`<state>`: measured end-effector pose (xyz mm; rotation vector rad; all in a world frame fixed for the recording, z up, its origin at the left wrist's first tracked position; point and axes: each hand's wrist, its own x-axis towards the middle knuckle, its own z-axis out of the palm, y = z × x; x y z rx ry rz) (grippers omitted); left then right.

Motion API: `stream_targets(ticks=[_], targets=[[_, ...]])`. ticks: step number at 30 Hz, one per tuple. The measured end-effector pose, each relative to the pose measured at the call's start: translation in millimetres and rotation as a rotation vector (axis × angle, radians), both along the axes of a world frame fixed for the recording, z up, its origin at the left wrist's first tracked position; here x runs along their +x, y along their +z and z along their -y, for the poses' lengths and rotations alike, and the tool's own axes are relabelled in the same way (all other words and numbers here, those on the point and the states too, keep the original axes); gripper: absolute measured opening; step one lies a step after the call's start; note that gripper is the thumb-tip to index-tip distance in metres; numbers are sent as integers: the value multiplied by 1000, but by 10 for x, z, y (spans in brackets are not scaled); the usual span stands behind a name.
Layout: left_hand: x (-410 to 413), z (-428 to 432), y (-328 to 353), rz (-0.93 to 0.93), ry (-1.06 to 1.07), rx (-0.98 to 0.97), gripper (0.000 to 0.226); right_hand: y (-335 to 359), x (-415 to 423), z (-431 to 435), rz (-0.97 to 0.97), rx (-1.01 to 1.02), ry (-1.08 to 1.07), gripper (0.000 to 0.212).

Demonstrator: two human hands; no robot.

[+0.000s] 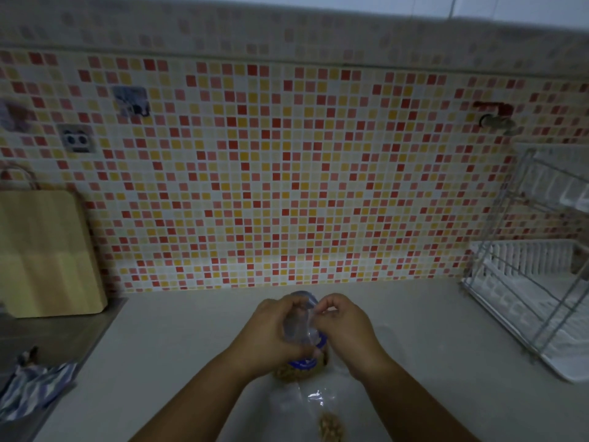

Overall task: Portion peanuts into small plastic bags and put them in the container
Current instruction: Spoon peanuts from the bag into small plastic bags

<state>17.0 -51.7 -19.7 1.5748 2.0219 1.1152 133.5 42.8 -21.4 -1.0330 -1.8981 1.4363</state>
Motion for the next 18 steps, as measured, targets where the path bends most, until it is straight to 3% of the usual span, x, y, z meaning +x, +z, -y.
stream_targets(ticks=[7, 11, 15, 18], targets=[[-80, -76, 65, 77, 17, -55, 52, 81, -6, -23, 31, 130, 112, 19], [-151, -119, 22, 153, 41, -87, 48, 86, -35, -29, -6, 96, 160, 31], [-220, -155, 17, 135, 79, -94, 44, 89, -51, -41, -35, 64, 203, 38], [-264, -157, 36, 84, 92, -113, 39, 96, -72, -144, 50, 209, 152, 33]])
